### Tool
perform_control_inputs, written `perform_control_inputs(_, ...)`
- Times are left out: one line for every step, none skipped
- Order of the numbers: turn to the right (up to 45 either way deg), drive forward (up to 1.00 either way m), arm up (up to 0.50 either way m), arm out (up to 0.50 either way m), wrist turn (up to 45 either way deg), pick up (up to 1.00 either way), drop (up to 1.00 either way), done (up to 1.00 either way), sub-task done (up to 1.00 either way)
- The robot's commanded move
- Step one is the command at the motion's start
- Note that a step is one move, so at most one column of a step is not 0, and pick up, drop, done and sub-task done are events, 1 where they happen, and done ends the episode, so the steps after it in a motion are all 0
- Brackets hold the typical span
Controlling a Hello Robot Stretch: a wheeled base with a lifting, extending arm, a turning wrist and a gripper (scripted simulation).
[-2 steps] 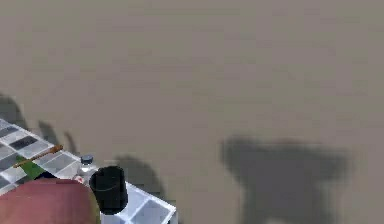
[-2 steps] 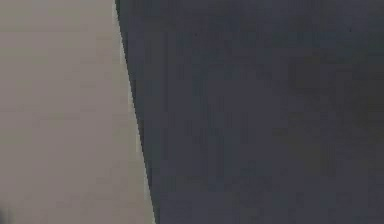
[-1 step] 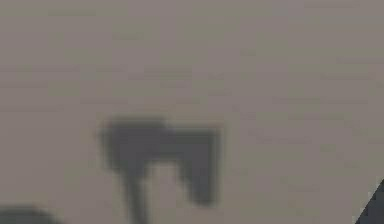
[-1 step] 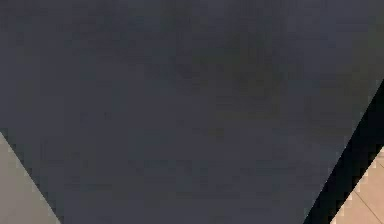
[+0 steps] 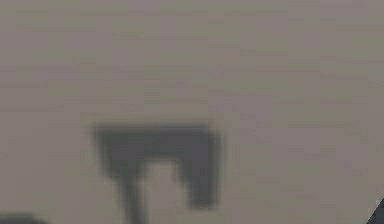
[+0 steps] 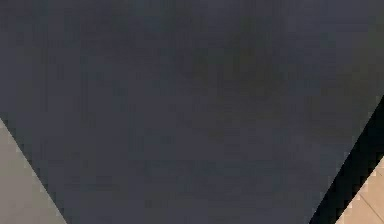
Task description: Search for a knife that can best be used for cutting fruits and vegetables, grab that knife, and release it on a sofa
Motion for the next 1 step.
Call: perform_control_inputs(-45.0,0.00,0.00,0.00,0.0,0.00,0.00,0.00,0.00)
